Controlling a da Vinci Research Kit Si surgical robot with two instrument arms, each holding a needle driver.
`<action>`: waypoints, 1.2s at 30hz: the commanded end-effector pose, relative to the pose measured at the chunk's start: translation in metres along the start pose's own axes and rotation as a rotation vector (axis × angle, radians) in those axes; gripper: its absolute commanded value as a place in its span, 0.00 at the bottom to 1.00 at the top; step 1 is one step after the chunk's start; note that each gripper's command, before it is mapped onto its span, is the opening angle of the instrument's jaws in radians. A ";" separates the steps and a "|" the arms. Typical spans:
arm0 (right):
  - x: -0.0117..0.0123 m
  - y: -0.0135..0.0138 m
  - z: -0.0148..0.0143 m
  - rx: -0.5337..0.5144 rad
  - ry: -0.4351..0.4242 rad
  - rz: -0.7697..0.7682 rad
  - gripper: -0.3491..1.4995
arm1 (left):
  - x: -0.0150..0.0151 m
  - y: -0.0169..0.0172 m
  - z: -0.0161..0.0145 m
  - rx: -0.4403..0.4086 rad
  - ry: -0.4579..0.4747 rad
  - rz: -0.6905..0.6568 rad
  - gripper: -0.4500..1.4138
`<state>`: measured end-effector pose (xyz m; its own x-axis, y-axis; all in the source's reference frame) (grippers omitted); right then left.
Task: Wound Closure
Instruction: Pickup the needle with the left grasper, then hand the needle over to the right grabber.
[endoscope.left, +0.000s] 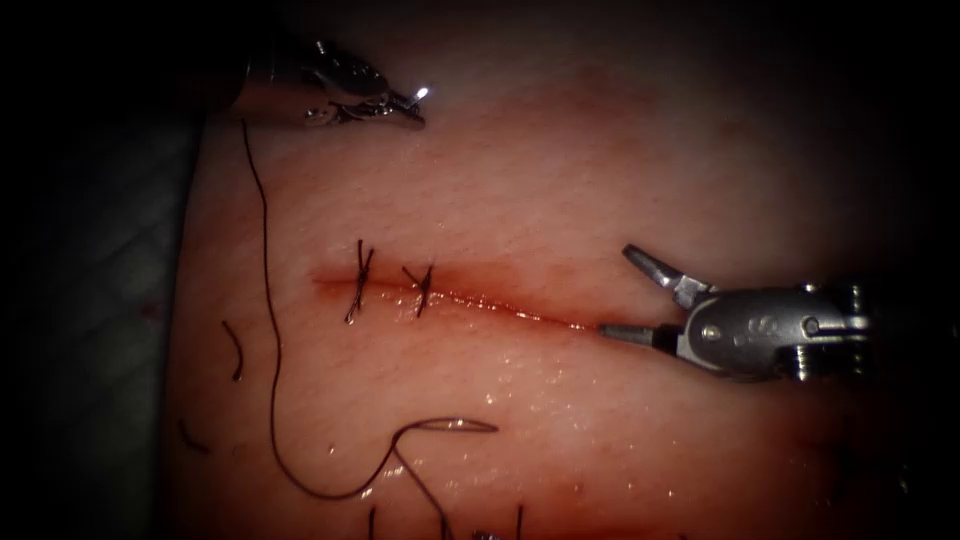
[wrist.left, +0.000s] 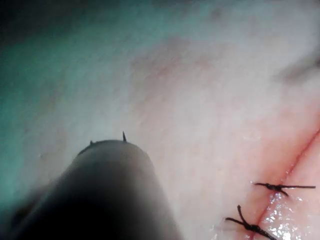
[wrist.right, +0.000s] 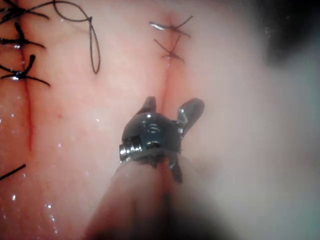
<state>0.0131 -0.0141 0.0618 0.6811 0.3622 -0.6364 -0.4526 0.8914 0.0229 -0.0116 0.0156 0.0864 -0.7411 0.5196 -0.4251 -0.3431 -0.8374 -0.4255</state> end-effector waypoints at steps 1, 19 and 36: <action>0.0001 -0.0003 0.0007 0.001 0.000 0.002 0.98 | 0.0007 0.0008 0.0004 0.008 0.009 0.061 0.00; -0.0017 0.0018 -0.0010 0.129 0.118 0.222 0.80 | 0.0054 0.0145 -0.0037 -0.055 0.382 0.527 0.00; -0.0022 0.0032 0.0011 0.471 0.266 0.819 0.78 | 0.0055 0.0263 -0.0099 -0.151 0.647 0.850 0.00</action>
<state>0.0099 -0.0115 0.0638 0.0689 0.9014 -0.4275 -0.4094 0.4163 0.8118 -0.0184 -0.0023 0.0641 -0.2286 -0.2029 -0.9521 0.2545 -0.9565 0.1427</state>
